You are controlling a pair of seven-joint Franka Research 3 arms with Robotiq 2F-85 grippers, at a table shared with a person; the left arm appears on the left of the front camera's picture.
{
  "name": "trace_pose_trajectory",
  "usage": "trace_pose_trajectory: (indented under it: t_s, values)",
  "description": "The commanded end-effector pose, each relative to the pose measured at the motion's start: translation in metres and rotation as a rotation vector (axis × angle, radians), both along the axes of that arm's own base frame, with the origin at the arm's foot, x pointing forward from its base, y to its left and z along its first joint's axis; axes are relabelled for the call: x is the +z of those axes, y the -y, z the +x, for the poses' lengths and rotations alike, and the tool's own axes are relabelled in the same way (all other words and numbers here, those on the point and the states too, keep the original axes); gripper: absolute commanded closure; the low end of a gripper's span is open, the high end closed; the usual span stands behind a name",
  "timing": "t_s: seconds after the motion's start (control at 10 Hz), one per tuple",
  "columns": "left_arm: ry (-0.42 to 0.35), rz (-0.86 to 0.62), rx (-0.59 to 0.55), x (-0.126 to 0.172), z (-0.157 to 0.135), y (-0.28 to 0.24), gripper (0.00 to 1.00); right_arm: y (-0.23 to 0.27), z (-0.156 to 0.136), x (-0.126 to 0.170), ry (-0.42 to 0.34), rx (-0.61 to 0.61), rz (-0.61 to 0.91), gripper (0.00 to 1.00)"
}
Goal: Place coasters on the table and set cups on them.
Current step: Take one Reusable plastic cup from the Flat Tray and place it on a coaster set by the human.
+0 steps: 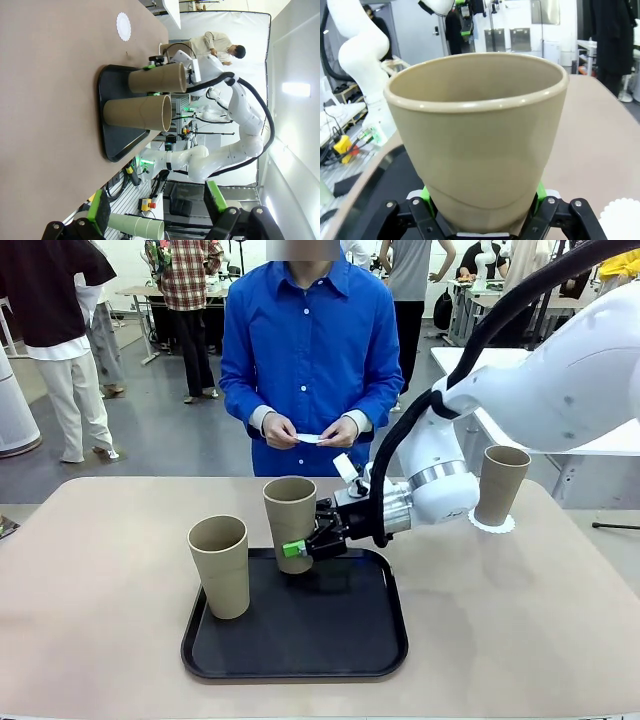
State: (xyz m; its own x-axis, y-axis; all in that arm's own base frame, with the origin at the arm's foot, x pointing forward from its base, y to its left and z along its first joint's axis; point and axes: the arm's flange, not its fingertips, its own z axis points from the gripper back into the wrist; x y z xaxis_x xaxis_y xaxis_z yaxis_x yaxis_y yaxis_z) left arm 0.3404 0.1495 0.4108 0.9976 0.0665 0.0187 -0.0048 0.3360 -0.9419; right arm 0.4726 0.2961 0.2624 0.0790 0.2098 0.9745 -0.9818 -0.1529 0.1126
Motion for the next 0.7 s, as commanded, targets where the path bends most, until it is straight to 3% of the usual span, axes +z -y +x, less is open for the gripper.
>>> trace_pose_trajectory:
  t_s: [0.0, 0.3, 0.6]
  values:
    - [0.008, -0.011, 0.0, 0.002, -0.001, -0.001, 0.0, 0.014, -0.034, 0.067, -0.005, -0.101, -0.008, 1.0]
    - [0.008, -0.011, 0.0, 0.002, -0.001, -0.001, 0.0, 0.026, -0.054, 0.148, 0.045, -0.138, 0.02, 1.0]
    - [0.008, -0.011, 0.0, 0.002, -0.001, -0.001, 0.0, 0.018, -0.06, 0.175, 0.07, -0.142, -0.011, 1.0]
